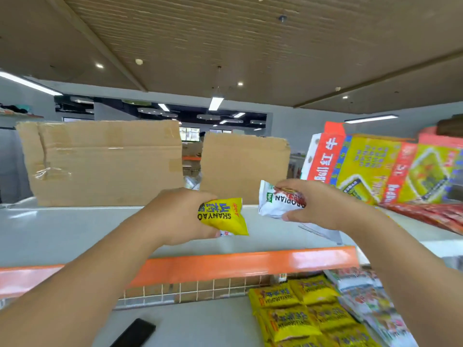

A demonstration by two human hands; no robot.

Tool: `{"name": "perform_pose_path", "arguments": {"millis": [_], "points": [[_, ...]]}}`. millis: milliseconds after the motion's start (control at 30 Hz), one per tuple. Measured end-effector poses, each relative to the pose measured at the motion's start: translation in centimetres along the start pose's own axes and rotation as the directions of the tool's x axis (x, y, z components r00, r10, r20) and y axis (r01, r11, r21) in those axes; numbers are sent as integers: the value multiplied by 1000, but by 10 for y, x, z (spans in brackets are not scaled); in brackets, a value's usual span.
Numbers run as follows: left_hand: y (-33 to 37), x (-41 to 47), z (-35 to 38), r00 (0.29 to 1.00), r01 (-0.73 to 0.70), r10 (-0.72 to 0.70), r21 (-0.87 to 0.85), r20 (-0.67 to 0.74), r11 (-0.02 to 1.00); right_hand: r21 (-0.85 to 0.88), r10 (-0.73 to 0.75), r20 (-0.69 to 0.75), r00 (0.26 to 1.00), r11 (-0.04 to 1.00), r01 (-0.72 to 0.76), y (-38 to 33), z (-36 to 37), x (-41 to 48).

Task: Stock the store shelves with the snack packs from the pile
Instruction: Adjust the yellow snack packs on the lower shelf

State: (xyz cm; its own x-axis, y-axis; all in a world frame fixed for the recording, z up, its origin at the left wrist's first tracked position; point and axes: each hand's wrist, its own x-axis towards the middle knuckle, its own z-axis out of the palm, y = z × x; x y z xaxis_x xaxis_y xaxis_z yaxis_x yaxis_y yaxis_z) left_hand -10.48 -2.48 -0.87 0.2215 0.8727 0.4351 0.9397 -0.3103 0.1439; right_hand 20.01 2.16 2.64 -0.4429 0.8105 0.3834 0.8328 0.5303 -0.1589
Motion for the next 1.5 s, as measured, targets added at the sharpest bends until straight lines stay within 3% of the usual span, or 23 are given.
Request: {"name": "perform_pose_path", "arguments": {"millis": [267,533,800,967,1133,1500], "points": [[164,25,58,974,-222,224,-127,2,967,-172,229,-26,973,958,-230,107,-50,-150],[259,41,148,924,-307,348,-234,158,922,-234,444,46,895,876,-422,183,-51,-244],[262,63,248,914,-235,281,-184,291,954,-205,493,156,856,864,-460,240,17,-247],[251,90,311,935,-172,201,-122,292,978,-223,486,199,851,868,-444,275,68,-223],[239,112,366,907,-73,116,-120,404,990,-212,472,253,845,879,-427,304,124,-191],[236,152,437,931,-3,32,-78,364,997,-122,433,319,843,901,-417,358,177,-165]]}}
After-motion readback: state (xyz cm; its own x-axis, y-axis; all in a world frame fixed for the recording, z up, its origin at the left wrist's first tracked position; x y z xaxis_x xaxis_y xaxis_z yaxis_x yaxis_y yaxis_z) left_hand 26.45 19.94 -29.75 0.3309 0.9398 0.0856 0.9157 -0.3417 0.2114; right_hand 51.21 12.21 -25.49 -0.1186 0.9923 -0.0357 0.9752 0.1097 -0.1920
